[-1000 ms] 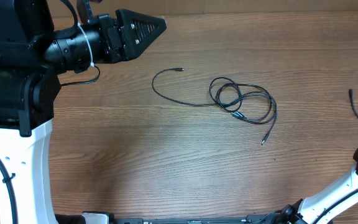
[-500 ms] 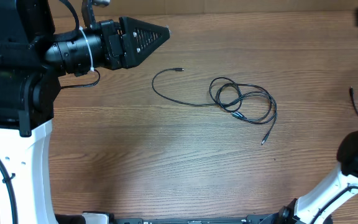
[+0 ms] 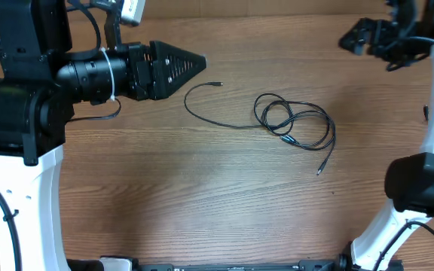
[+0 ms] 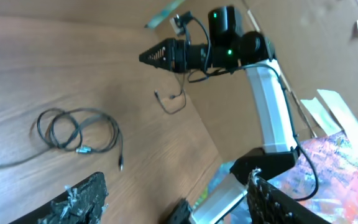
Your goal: Untangle cables
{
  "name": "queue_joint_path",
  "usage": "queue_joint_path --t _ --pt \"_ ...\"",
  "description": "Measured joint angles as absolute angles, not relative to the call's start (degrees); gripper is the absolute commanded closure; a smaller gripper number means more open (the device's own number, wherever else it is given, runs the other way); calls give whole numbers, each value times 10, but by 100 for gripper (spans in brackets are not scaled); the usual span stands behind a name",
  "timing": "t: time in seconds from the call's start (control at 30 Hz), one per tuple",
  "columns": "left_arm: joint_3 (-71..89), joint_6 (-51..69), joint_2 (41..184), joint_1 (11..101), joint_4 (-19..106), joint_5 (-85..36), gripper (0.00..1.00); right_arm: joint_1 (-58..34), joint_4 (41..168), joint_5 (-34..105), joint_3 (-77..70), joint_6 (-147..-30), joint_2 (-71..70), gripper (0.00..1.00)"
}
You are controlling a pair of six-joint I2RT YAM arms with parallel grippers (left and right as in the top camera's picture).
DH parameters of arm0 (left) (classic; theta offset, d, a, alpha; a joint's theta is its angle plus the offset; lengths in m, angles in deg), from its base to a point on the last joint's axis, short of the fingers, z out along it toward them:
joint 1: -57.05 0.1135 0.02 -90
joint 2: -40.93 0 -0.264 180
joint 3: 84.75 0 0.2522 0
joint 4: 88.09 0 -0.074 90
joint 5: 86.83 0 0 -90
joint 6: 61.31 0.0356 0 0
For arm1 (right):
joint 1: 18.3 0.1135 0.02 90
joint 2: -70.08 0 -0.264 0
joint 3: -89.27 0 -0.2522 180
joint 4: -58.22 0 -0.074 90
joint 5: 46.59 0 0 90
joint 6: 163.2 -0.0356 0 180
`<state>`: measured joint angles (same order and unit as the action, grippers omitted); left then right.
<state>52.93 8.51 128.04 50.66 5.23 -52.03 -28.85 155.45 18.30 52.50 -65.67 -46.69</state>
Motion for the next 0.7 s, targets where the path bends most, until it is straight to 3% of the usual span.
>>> queue_joint_path --t 0.3,0.7 --pt "529 99 1280 507 -15 -510 28 -186 1574 181 497 -657 -466 0" --pt "529 115 1280 507 -47 -509 24 -114 1502 182 320 -654 -466 6"
